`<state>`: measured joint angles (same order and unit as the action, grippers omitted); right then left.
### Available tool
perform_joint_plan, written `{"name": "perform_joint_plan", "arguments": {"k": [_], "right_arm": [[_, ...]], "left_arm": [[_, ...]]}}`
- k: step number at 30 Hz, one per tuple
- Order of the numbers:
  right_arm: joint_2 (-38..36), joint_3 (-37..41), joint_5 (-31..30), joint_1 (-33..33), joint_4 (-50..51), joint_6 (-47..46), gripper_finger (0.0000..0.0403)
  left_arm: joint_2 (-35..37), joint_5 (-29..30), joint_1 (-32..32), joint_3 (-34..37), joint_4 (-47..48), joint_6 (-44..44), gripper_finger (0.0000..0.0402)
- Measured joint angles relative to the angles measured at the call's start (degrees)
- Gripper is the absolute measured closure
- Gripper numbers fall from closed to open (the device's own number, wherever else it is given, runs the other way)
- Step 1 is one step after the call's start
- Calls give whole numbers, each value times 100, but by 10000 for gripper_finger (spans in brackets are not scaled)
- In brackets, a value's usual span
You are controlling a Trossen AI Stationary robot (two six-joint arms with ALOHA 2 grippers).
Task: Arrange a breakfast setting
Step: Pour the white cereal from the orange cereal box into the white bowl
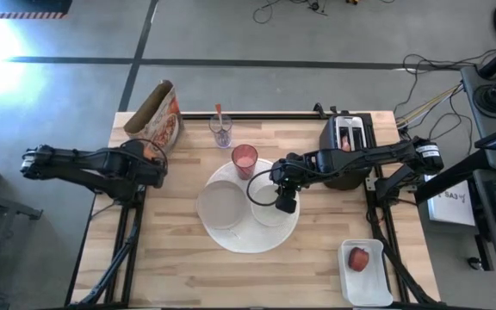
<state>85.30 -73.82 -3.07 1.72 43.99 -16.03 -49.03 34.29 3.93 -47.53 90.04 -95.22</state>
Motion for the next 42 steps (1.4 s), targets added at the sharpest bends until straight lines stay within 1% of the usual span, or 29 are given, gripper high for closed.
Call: {"name": "perform_joint_plan", "arguments": {"k": [2, 5, 9, 15, 21, 28, 33, 38, 42], "right_arm": [[0, 0, -2, 1, -1, 0, 282], [0, 0, -1, 1, -2, -1, 282], [0, 0, 0, 2, -2, 0, 282], [0, 0, -1, 1, -4, 0, 282], [0, 0, -2, 2, -7, -1, 282], [0, 0, 0, 2, -11, 0, 282], [0, 0, -1, 2, -15, 0, 282], [0, 0, 0, 1, -17, 0, 282], [0, 0, -2, 1, -17, 0, 282]], "left_arm": [[8, 248, -147, 0, -2, 11, 118], [9, 445, -362, 0, -2, 132, 118], [1, 618, -689, 5, 0, 380, 118], [-17, 1102, -1169, 16, -2, 872, 118], [-104, 1410, -1432, 204, -168, 1260, 118], [-101, 2272, -1432, 796, -1191, 1432, 118], [-110, 2813, -1432, 1210, -2165, 1853, 118], [-108, 3077, -1432, 1500, -2931, 2191, 118], [-108, 3073, -1430, 1545, -3070, 2325, 118]]}}
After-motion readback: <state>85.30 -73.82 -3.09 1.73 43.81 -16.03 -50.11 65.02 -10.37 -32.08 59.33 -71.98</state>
